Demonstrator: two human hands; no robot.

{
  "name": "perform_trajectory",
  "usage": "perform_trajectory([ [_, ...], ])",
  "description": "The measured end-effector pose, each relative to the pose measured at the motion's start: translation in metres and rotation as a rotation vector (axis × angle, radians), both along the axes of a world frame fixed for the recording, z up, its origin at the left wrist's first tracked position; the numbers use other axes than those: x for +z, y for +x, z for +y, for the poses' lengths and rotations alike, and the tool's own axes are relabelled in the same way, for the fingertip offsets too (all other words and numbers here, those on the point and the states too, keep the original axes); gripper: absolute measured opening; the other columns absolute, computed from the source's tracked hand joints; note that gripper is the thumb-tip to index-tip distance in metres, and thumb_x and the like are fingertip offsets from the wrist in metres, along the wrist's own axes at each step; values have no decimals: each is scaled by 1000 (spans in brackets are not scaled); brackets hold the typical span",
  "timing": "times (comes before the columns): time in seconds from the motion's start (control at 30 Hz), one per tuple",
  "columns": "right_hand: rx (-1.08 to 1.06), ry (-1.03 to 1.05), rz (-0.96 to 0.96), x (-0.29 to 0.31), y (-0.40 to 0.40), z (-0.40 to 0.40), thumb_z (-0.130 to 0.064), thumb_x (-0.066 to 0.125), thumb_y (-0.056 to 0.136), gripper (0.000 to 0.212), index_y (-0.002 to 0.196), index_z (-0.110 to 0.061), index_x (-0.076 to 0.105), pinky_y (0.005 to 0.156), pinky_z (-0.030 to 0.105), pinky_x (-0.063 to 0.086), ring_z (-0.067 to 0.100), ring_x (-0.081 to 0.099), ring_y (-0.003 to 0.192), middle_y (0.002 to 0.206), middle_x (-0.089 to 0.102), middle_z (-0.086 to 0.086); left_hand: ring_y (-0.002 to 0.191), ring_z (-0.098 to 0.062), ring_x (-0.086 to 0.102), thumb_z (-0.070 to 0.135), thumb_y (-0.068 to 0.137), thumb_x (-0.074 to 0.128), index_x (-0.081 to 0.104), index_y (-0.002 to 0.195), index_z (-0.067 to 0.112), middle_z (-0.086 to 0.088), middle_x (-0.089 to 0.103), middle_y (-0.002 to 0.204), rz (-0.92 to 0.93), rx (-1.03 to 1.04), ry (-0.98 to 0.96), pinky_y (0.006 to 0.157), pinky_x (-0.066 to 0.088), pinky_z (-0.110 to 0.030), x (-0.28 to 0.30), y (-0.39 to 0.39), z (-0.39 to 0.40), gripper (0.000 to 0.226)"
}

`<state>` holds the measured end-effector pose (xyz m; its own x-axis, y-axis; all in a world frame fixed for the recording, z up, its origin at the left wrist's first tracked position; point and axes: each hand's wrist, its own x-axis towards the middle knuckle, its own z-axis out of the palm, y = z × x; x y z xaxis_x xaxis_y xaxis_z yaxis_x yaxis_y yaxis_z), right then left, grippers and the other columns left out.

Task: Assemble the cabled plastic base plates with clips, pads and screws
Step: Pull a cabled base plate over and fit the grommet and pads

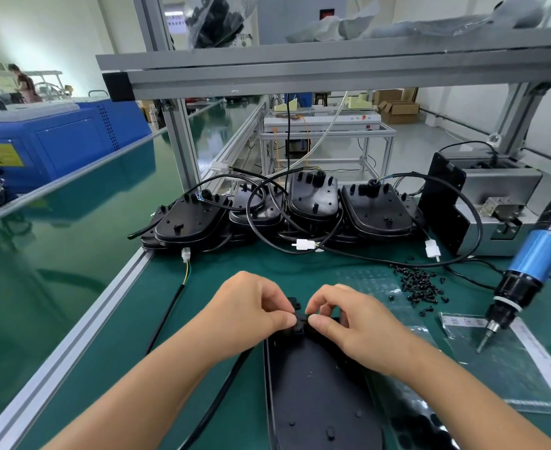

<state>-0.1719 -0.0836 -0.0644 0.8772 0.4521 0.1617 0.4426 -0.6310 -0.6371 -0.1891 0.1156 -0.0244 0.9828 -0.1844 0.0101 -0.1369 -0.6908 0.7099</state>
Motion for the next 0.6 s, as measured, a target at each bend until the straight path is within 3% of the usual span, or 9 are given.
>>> perform_trajectory([
  [0.1, 5, 11, -16, -3, -5, 1, -42, 59, 87, 5, 90, -42, 55, 64, 21, 39, -2, 49, 67, 87, 56, -18, 61, 3, 60, 20, 78, 74, 74, 72, 27, 9, 72, 70, 38, -25, -25, 62, 47, -12, -3, 0, -4, 9],
  [0.27, -53, -11, -53, -4, -11, 4, -45, 58, 86, 7, 88, -39, 55, 62, 19, 33, -6, 47, 66, 86, 55, -14, 55, -5, 58, 15, 75, 73, 71, 67, 22, 8, 66, 59, 99, -29, -102, 63, 53, -28, -10, 1, -5, 12],
  [0.43, -94, 3, -70, -4, -19, 7, -44, 59, 86, 7, 89, -38, 56, 63, 18, 35, -4, 48, 65, 87, 56, -12, 58, -9, 60, 12, 75, 74, 73, 73, 17, 0, 70, 66, 163, -63, -133, 64, 52, -25, -8, 2, -1, 5],
  [0.5, -104, 88, -25, -4, -20, 3, -39, 62, 86, 4, 89, -41, 59, 65, 15, 38, -1, 51, 65, 87, 58, -13, 65, -7, 62, 19, 76, 76, 75, 79, 20, -1, 73, 74, 159, -105, -118, 69, 52, -24, 2, 7, -3, 3],
  [0.6, -204, 323, 33, -1, -21, -14, -26, 65, 87, 13, 88, -39, 65, 63, 12, 41, 4, 55, 60, 82, 64, -14, 66, -5, 61, 30, 78, 76, 76, 81, 27, 3, 73, 76, 3, -106, -76, 68, 50, -22, 19, 22, -22, 4],
])
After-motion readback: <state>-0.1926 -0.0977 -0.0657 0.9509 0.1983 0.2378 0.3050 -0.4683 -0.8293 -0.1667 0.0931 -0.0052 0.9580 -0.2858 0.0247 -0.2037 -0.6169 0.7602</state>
